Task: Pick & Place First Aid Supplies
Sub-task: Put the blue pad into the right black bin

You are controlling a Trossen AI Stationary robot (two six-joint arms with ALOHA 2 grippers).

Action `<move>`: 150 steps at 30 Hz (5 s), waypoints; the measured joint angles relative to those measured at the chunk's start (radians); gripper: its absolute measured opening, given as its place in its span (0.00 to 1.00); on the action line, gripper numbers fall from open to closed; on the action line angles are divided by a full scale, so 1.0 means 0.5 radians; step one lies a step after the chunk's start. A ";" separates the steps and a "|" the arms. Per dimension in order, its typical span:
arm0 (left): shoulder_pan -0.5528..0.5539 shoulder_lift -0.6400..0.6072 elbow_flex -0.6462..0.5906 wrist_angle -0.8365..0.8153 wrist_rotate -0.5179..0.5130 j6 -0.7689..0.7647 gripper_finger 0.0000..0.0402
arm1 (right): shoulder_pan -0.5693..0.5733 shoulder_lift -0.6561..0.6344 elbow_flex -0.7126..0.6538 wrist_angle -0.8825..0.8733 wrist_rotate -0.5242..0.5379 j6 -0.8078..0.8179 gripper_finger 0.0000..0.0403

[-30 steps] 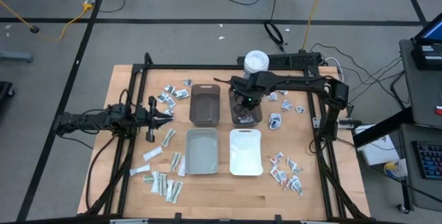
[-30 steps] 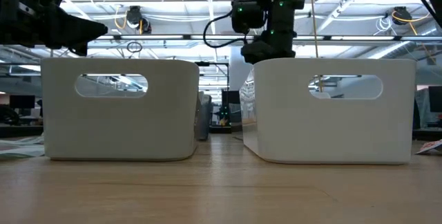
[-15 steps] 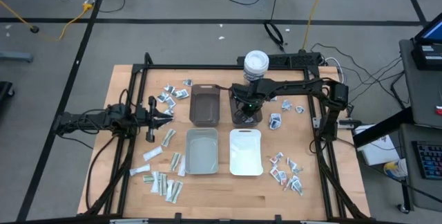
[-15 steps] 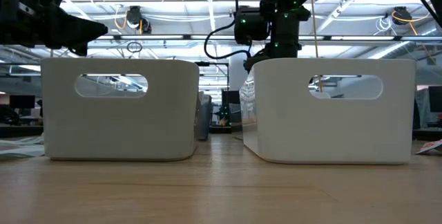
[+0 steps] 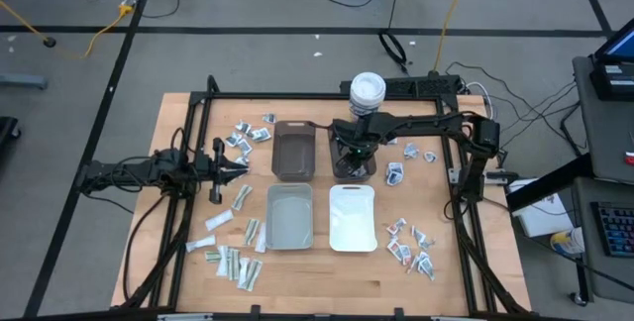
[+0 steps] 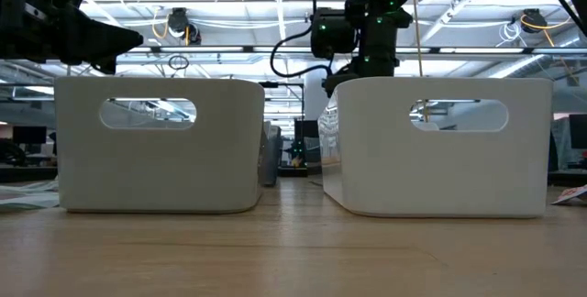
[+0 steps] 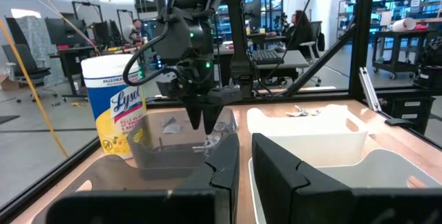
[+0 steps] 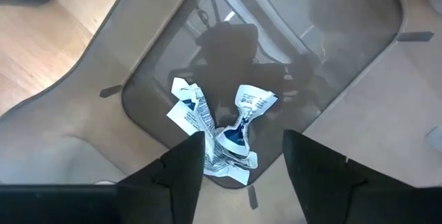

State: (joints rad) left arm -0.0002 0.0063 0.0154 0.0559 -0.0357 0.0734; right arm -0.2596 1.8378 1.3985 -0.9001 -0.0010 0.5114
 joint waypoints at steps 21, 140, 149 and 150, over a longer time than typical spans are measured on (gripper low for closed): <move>-0.001 0.000 0.000 0.000 0.000 0.000 0.12 | -0.136 -0.385 0.141 -0.447 -0.002 -0.086 0.43; 0.000 0.000 0.000 0.000 0.000 0.000 0.12 | -0.536 -0.745 -0.260 -0.870 0.155 0.111 0.00; 0.000 0.000 0.000 0.000 0.000 0.000 0.12 | -0.310 -0.341 0.179 -0.843 0.153 0.090 0.00; 0.000 0.000 0.000 0.000 0.000 0.000 0.12 | -0.288 -0.302 0.222 -0.840 0.151 0.089 0.00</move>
State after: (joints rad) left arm -0.0002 0.0063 0.0154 0.0559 -0.0357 0.0734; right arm -0.4034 1.6868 1.5096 -1.3199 0.0747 0.5561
